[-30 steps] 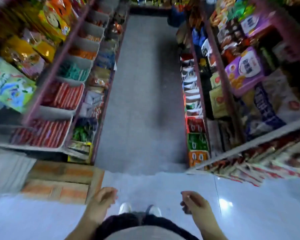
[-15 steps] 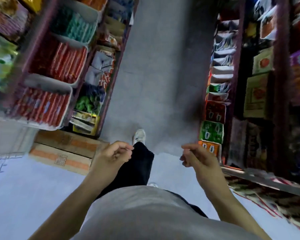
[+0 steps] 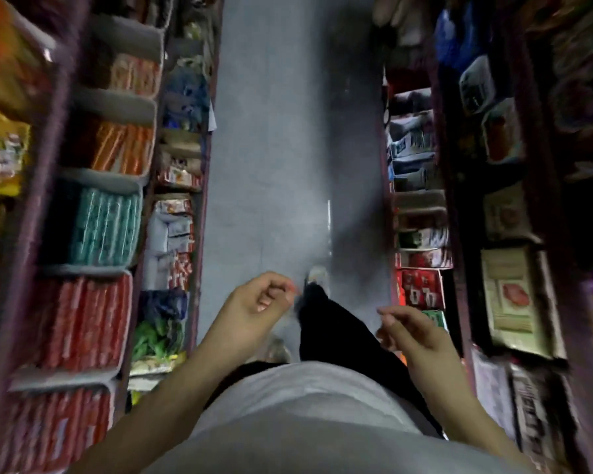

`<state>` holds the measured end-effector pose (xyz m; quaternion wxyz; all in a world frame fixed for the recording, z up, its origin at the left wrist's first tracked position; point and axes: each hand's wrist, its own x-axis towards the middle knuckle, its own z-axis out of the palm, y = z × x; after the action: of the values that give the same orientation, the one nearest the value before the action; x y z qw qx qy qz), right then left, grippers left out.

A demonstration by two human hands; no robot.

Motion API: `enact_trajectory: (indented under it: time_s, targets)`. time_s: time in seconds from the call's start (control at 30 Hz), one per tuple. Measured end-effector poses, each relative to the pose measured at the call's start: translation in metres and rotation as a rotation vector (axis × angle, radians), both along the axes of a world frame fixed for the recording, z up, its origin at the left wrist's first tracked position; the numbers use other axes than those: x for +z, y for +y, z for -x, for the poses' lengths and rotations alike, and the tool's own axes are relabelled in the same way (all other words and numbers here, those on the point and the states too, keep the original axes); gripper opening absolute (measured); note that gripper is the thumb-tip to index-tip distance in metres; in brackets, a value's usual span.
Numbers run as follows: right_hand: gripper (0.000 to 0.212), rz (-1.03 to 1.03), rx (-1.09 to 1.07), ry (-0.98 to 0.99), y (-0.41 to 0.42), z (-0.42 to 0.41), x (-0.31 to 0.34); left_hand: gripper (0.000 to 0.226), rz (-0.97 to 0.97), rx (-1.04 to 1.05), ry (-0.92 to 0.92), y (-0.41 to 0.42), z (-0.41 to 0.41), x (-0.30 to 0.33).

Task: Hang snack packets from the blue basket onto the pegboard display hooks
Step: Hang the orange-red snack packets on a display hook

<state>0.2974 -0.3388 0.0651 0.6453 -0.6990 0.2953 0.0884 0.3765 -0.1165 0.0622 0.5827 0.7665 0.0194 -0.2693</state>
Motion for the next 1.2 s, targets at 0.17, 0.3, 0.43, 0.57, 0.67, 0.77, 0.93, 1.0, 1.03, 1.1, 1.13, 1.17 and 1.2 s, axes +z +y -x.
enact_trajectory:
  time_s: [0.17, 0.3, 0.43, 0.57, 0.67, 0.77, 0.93, 1.0, 1.03, 1.1, 1.13, 1.17, 1.2]
  targets:
    - [0.015, -0.002, 0.024, -0.028, -0.028, -0.144, -0.014, 0.024, -0.04, 0.039, 0.019, -0.019, -0.122, -0.017]
    - [0.014, -0.016, 0.115, -0.064, -0.054, -0.268, 0.004, 0.02, -0.077, 0.153, 0.063, -0.037, -0.214, -0.004]
    - [0.014, -0.042, 0.178, -0.074, -0.072, -0.39, 0.012, 0.019, -0.088, 0.262, 0.061, -0.046, -0.31, 0.005]
    - [0.019, -0.041, 0.25, -0.068, -0.079, -0.503, 0.0, 0.024, -0.112, 0.344, 0.082, -0.054, -0.406, -0.008]
    - [0.02, -0.005, 0.273, -0.059, -0.083, -0.592, -0.015, 0.024, -0.126, 0.312, 0.08, -0.059, -0.497, -0.025]
    - [0.022, 0.022, 0.201, -0.055, -0.088, -0.681, -0.013, 0.026, -0.12, 0.242, 0.058, -0.064, -0.602, -0.024]
    - [0.019, 0.034, 0.12, -0.062, -0.101, -0.807, 0.01, 0.024, -0.067, 0.118, 0.022, -0.09, -0.769, 0.001]
    - [0.02, 0.005, 0.067, -0.035, -0.109, -0.85, 0.011, 0.025, -0.06, 0.066, -0.009, -0.103, -0.83, 0.006]
    - [0.021, -0.006, 0.043, -0.02, -0.114, -0.871, 0.009, 0.027, -0.055, 0.035, -0.018, -0.11, -0.859, 0.006]
    - [0.02, -0.014, 0.009, 0.005, -0.125, -0.919, 0.001, 0.031, -0.064, -0.025, -0.025, -0.122, -0.918, 0.001]
    - [0.02, -0.014, 0.004, 0.006, -0.132, -0.946, -0.005, 0.031, -0.077, -0.042, -0.033, -0.127, -0.948, -0.004]
    - [0.02, -0.008, 0.009, 0.001, -0.138, -0.976, -0.011, 0.029, -0.098, -0.05, -0.04, -0.132, -0.977, -0.008]
    - [0.02, -0.002, 0.017, -0.005, -0.145, -1.008, -0.016, 0.026, -0.12, -0.046, -0.043, -0.138, -1.006, -0.012]
